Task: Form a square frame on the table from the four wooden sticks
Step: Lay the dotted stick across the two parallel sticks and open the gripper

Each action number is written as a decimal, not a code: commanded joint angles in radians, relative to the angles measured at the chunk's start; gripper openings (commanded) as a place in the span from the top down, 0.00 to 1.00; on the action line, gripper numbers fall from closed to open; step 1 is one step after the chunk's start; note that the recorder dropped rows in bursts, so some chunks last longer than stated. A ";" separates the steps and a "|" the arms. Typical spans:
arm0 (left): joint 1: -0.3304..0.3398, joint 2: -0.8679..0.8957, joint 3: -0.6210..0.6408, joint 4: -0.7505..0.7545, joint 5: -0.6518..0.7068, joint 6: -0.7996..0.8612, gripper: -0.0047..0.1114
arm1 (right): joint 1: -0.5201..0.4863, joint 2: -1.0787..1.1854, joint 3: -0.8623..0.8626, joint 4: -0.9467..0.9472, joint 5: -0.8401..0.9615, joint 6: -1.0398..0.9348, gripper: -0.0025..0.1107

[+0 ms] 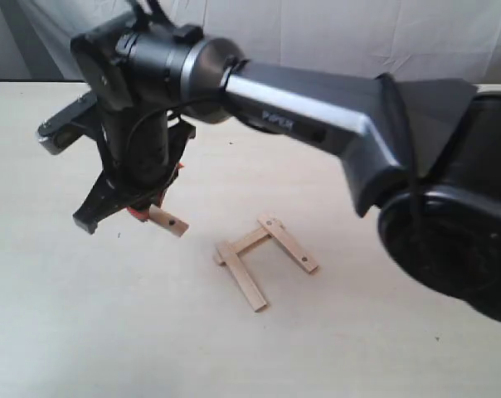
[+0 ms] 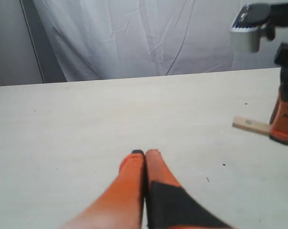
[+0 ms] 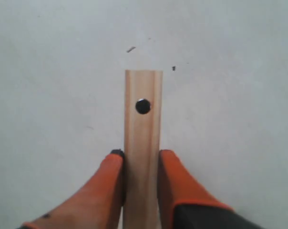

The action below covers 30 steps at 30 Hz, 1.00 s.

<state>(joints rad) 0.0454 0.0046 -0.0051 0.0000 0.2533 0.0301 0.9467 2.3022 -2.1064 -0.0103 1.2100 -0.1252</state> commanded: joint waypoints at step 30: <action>0.003 -0.005 0.005 0.000 -0.014 -0.005 0.96 | -0.189 -0.422 0.984 -0.025 -0.505 -1.116 0.97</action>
<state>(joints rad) 0.0454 0.0046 -0.0051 0.0000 0.2533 0.0301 0.7612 1.8589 -1.1273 -0.0300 0.7233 -1.2080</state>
